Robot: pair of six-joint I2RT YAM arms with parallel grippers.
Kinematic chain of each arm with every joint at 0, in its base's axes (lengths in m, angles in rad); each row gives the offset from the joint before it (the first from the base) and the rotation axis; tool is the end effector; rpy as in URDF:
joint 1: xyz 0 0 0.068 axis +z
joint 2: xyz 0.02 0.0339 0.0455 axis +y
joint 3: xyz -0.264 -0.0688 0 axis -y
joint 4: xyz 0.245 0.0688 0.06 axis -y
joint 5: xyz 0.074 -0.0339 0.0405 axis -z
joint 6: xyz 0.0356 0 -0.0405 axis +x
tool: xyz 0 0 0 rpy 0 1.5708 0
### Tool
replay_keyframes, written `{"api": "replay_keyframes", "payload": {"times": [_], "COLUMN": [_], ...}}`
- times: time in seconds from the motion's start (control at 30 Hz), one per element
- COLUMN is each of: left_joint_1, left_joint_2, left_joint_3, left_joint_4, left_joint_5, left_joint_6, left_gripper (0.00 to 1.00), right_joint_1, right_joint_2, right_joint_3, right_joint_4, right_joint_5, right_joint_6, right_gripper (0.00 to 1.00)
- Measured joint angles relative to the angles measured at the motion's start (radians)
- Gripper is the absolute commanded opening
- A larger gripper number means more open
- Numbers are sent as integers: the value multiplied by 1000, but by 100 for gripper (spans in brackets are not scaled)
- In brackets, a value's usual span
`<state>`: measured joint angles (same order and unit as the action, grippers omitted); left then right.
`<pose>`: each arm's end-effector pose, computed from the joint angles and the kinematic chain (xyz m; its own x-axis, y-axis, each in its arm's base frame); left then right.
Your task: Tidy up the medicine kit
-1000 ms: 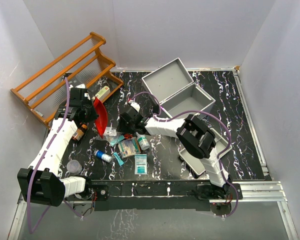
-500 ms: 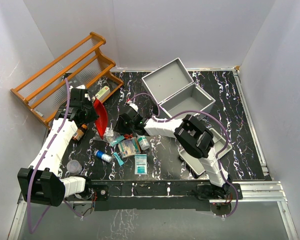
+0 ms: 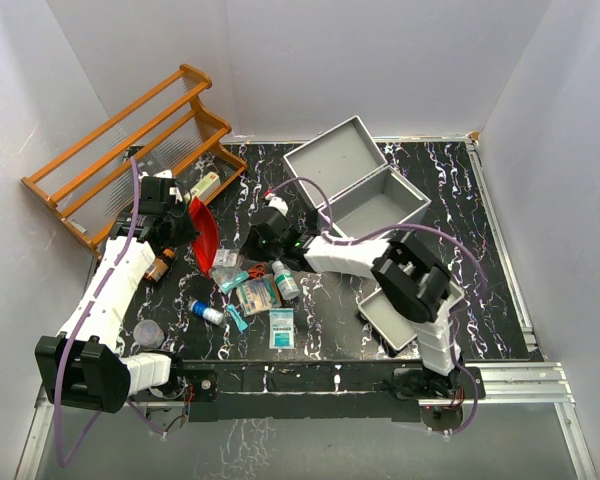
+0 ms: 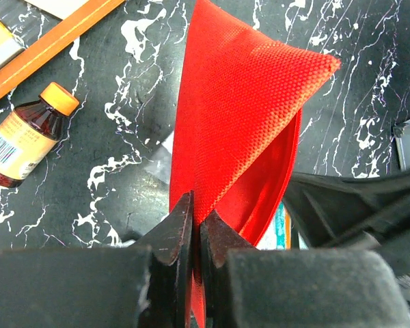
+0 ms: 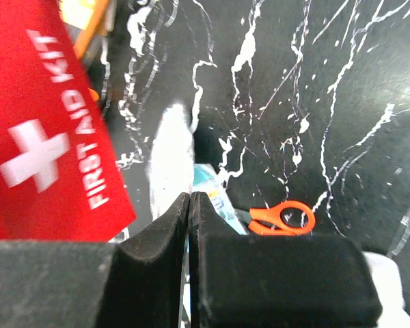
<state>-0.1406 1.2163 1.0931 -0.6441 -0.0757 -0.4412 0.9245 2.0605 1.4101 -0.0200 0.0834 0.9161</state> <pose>0.2555 -0.0334 0.3145 -0.6582 -0.3369 -0.6733 -0.2159 0.9412 -0.2599 0.2802 0.3665 0.1779 -0.8277 0.2154 -0.5182 -0.1637 0.7906 0.5900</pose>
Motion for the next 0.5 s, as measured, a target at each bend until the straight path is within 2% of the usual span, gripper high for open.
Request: {"api": "replay_keyframes", "payload": {"times": [0.23,0.5], "left_joint_1": [0,0], "left_joint_2": [0,24], "left_joint_3": [0,-3], "left_joint_4": [15,73], "left_joint_5": [51,197], "left_joint_6": [6,-43], "left_gripper": [0,0], "right_joint_1": [-27,-44], "right_joint_2": [-255,-433], "right_joint_3": [-116,-125], "right_joint_4": [19,13], "right_joint_5": [11,47], "right_joint_6": [-79,-198], "right_gripper": [0,0]}}
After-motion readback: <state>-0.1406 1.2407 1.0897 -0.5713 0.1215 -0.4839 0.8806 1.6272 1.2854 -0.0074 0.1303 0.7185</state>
